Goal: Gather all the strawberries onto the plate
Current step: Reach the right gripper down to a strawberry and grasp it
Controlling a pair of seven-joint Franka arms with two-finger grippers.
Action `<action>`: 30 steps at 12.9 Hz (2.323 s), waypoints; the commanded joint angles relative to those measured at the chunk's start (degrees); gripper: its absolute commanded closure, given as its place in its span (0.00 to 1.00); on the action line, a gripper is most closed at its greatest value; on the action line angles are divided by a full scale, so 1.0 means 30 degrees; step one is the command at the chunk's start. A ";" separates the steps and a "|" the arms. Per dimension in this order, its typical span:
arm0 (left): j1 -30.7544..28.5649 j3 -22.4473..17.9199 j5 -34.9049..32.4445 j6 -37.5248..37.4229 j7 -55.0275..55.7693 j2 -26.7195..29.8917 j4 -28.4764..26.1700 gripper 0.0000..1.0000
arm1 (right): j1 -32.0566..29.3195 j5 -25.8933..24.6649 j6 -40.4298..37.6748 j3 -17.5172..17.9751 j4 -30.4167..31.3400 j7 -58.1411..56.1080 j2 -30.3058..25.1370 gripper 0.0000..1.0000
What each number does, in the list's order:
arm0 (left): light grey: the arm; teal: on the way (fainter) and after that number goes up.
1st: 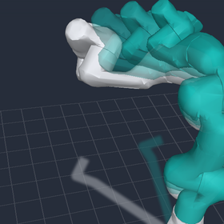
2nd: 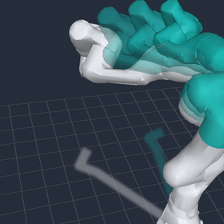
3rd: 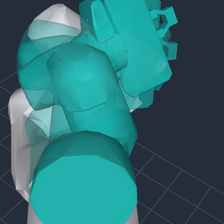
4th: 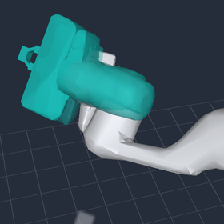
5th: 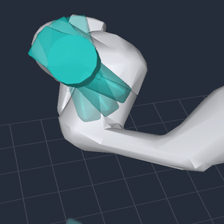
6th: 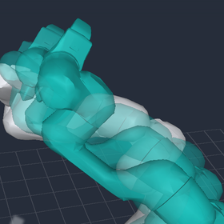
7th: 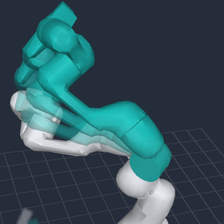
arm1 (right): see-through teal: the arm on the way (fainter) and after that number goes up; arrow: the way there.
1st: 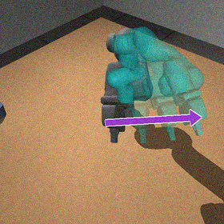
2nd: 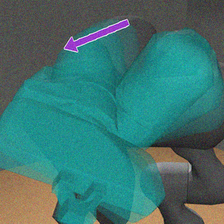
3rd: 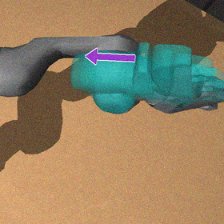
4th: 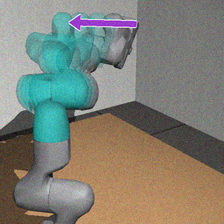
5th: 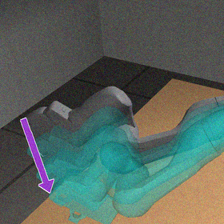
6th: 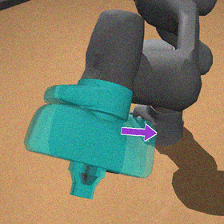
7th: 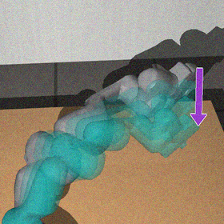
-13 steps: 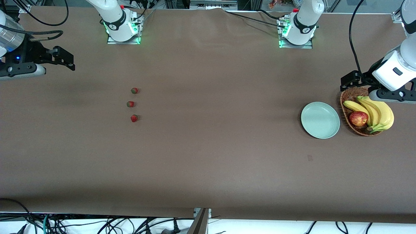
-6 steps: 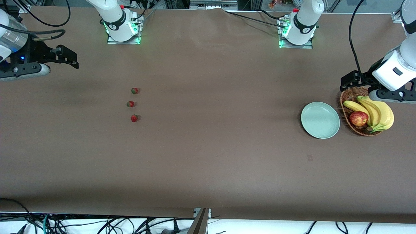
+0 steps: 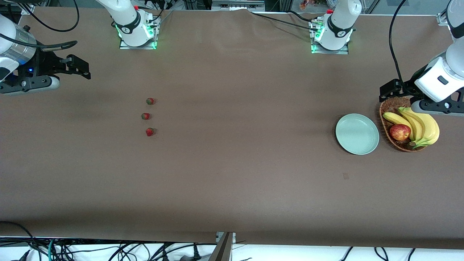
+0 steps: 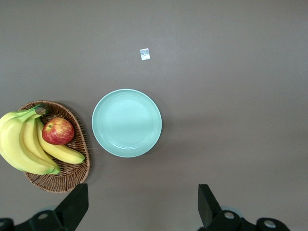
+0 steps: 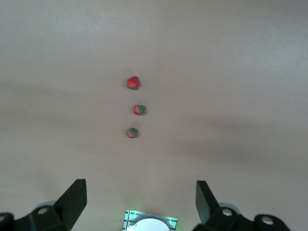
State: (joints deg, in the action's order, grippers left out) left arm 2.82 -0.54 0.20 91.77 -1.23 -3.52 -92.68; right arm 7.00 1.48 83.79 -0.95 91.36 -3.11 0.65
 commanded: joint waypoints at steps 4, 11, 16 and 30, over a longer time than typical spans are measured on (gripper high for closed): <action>0.0027 0.0033 0.0372 -0.0064 0.0088 -0.0234 0.0366 0.00 | -0.0020 0.0328 -0.0333 -0.0006 -0.0277 -0.0192 0.0017 0.00; 0.0085 0.0033 0.0372 -0.0064 0.0117 -0.0234 0.0395 0.00 | 0.1942 0.0355 0.4424 0.0082 -0.0279 -0.0103 0.6632 0.00; 0.0085 0.0033 0.0372 -0.0064 0.0118 -0.0234 0.0395 0.00 | 0.2089 0.1090 1.1370 0.0140 0.2762 -0.0134 0.9389 0.00; 0.0144 0.0033 0.0372 -0.0123 0.0118 -0.0234 0.0366 0.00 | 0.2060 0.1647 1.6132 0.0434 0.6958 -0.0104 1.0037 0.38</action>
State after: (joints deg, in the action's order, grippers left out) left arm 3.10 -0.40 0.20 91.86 -1.23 -3.92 -92.59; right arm 13.61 5.52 131.31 -0.20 110.37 -2.94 31.81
